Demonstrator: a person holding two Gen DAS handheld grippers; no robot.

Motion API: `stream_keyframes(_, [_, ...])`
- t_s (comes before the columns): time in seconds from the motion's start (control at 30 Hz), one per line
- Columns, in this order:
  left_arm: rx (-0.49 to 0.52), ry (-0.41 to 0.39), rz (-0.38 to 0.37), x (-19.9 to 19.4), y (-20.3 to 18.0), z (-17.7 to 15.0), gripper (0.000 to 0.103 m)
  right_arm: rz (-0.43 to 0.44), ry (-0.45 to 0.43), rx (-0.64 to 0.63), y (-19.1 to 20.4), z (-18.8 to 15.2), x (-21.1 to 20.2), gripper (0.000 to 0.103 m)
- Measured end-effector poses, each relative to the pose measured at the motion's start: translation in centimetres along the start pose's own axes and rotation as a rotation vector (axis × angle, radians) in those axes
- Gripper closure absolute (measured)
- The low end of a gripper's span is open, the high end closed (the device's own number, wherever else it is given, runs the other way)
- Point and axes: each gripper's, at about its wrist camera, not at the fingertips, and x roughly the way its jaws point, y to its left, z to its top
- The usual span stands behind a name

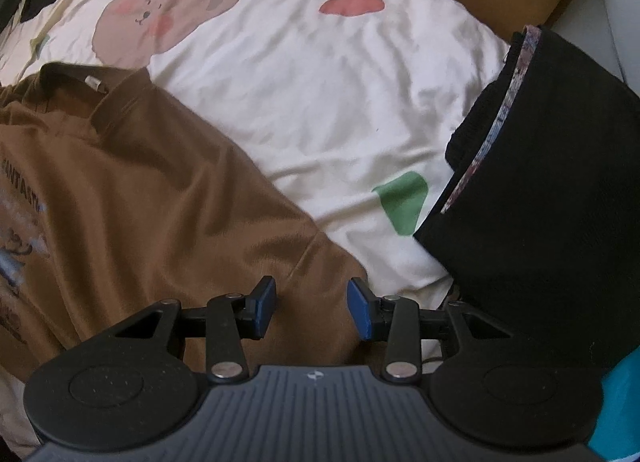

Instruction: Fold clothes

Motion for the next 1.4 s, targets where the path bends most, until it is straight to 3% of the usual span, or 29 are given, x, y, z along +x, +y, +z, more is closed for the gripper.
stream_keyframes(0.13, [-0.093, 0.015, 0.042, 1.5, 2.3, 0.7, 0.04, -0.003, 0.012, 0.012, 0.1, -0.5, 0.2, 0.056])
stream_keyframes(0.2, [-0.129, 0.062, 0.049, 2.6, 3.0, 0.6, 0.046, -0.008, 0.018, 0.022, 0.1, -0.6, 0.2, 0.056])
stream_keyframes(0.23, [-0.152, 0.096, 0.036, 3.1, 3.4, 0.4, 0.065, -0.01, 0.02, 0.02, 0.1, -0.6, 0.2, 0.056])
stream_keyframes(0.27, [-0.181, 0.123, 0.015, 3.4, 3.6, 0.2, 0.093, -0.014, 0.023, 0.02, 0.1, -0.5, 0.2, 0.056])
stream_keyframes(0.3, [-0.205, 0.131, -0.002, 3.3, 3.8, 0.1, 0.097, -0.017, 0.024, 0.02, 0.1, -0.5, 0.1, 0.056])
stream_keyframes(0.8, [-0.229, -0.002, -0.074, -4.8, 2.0, -3.8, 0.097, -0.048, 0.067, 0.086, -1.8, -0.2, -0.6, 0.055])
stream_keyframes(1.13, [-0.218, 0.102, -0.063, -0.9, -0.2, -7.3, 0.092, -0.056, 0.072, 0.124, -2.2, -1.1, -1.4, 0.055])
stream_keyframes(1.4, [-0.232, 0.101, -0.003, 0.7, -1.8, -7.8, 0.083, -0.057, 0.103, 0.11, -1.7, -1.6, -0.9, 0.055])
